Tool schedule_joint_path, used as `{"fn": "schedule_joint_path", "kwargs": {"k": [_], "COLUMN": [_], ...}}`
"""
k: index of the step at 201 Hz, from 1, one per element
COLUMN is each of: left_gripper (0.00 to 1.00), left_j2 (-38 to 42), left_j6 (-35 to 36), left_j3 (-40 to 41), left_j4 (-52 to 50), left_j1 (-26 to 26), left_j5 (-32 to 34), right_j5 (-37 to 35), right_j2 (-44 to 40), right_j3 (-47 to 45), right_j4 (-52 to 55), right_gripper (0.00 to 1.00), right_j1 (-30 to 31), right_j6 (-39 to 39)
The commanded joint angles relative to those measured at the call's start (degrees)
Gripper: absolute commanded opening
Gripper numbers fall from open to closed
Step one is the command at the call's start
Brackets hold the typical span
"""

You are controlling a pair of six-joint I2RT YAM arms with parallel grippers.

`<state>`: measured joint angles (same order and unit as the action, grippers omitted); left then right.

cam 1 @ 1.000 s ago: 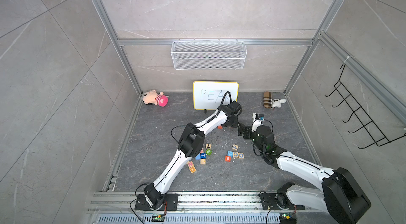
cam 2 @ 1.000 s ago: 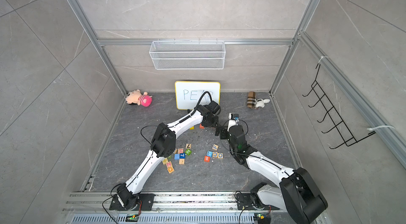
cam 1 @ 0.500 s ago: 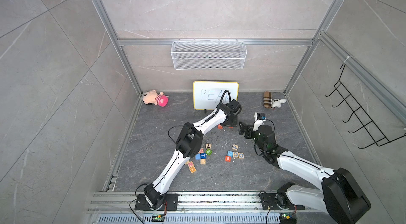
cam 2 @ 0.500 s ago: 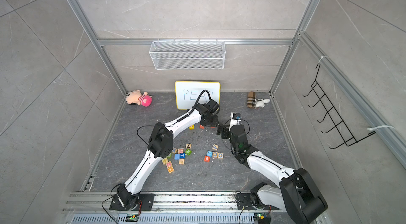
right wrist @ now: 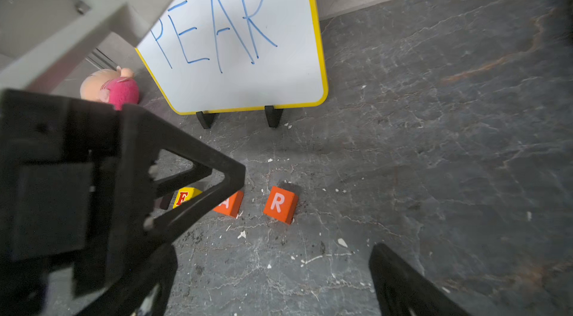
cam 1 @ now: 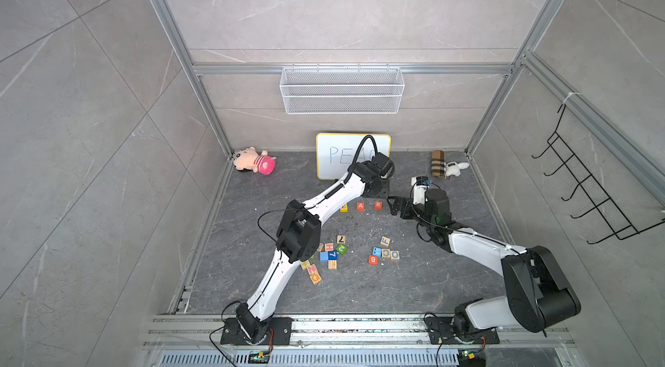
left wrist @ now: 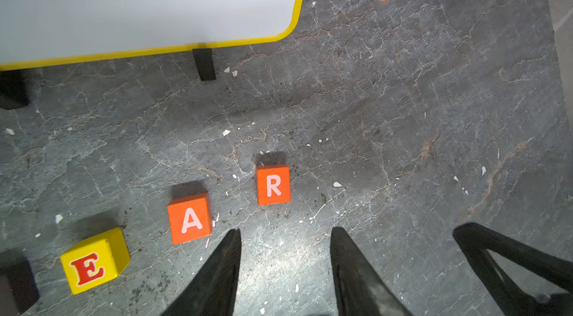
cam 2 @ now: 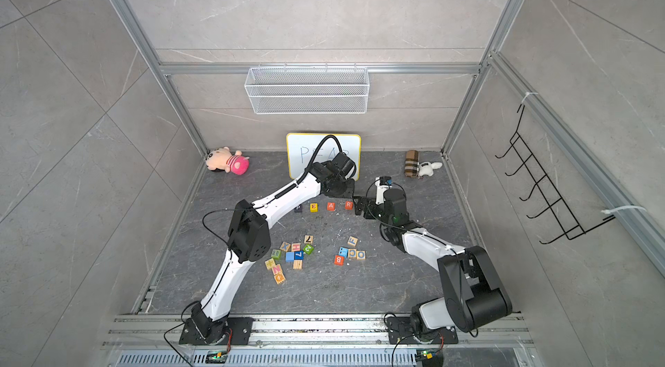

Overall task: Spell the uppercase word “pear” with letter blocks
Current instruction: Place the letter block at the center of the board, then reset both arms

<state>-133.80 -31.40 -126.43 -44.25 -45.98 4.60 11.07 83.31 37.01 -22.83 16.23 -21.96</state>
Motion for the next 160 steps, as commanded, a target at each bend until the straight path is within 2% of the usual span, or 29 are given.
{"fn": "schedule_joint_path", "kwargs": {"k": [1, 41, 68, 82, 109, 125, 160], "left_gripper": [0.51, 0.51, 0.52, 0.56, 0.59, 0.68, 0.80], "left_j2": [6.39, 21.31, 33.65, 39.30, 47.23, 51.27, 61.96], "left_j6": [2.12, 5.29, 9.33, 11.31, 14.05, 15.28, 18.71], "left_j3": [2.13, 22.48, 38.98, 46.68, 55.94, 60.09, 72.72], "left_j4": [2.08, 16.48, 29.64, 35.04, 37.92, 37.35, 42.25], "left_j1": [0.09, 0.53, 0.67, 1.16, 3.89, 5.23, 7.58], "left_j5": [2.24, 6.57, 12.47, 16.04, 17.97, 19.82, 24.17], "right_j5": [3.94, 2.91, 2.66, 1.79, -0.85, -2.16, -3.70], "right_j2": [1.71, 1.20, -0.60, -1.13, -1.90, -2.71, -7.09], "right_j3": [2.11, 4.37, 5.41, 6.59, 10.78, 13.97, 17.58], "right_j4": [3.02, 9.77, 13.97, 17.12, 26.26, 32.93, 42.34], "right_gripper": [0.99, 0.98, 0.97, 0.97, 0.97, 0.97, 0.98], "right_j1": [-0.08, -0.07, 0.67, 1.36, 2.58, 2.90, 4.21], "right_j6": [-0.57, 1.04, 2.81, 4.01, 6.77, 7.79, 10.21]}}
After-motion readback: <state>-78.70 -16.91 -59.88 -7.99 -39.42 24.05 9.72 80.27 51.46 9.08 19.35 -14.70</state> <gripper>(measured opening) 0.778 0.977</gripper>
